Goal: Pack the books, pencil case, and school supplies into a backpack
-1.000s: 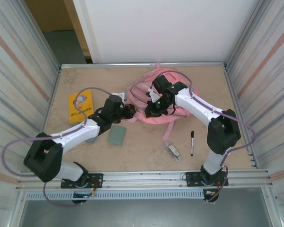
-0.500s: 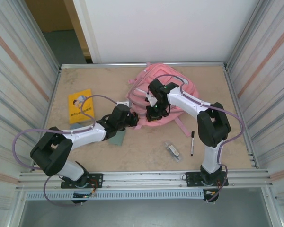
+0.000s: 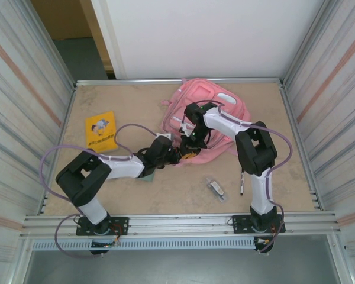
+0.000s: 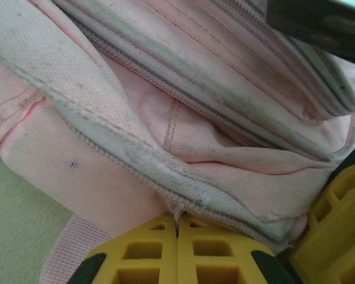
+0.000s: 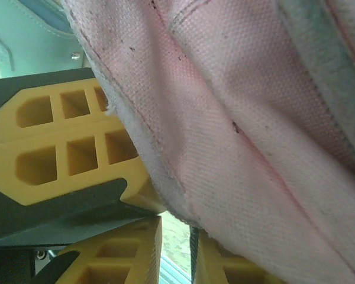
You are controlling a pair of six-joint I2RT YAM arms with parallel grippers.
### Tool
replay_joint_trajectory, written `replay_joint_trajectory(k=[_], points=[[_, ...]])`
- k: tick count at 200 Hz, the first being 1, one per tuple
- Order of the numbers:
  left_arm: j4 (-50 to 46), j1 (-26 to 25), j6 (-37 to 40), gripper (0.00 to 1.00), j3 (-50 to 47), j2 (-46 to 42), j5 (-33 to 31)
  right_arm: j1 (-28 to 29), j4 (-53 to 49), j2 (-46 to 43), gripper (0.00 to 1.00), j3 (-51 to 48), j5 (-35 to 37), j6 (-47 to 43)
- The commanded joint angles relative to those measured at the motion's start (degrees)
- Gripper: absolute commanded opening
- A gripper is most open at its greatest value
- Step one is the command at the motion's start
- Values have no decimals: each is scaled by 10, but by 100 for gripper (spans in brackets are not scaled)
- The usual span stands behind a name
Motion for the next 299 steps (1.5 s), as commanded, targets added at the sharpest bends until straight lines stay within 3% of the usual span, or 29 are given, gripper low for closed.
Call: replay_joint_trajectory(k=[1,27,57,104,133,172,243,299], points=[[4,-13,-2,14,-12,-35,40,-3,20,6,21,8,-16,-7],[-61,-3,23,27,-30,-112,32,-3,43,-41,25,-35,7,-1],[-142,-1,68,37,-28,-185,36,-9,96,-155,32,-111,39,27],[-231,-39,136,48,42,-179,50,-53,161,-280,38,-217,202,47],[-244,-57,147,53,70,-144,44,-41,217,-295,39,-270,268,-3],[-240,-57,146,54,89,-126,55,5,361,-300,41,-343,338,-154],[-263,-51,155,59,75,-184,53,21,420,-271,42,-363,355,-334],[-263,-38,151,61,37,-234,59,19,414,-277,43,-393,278,-403]])
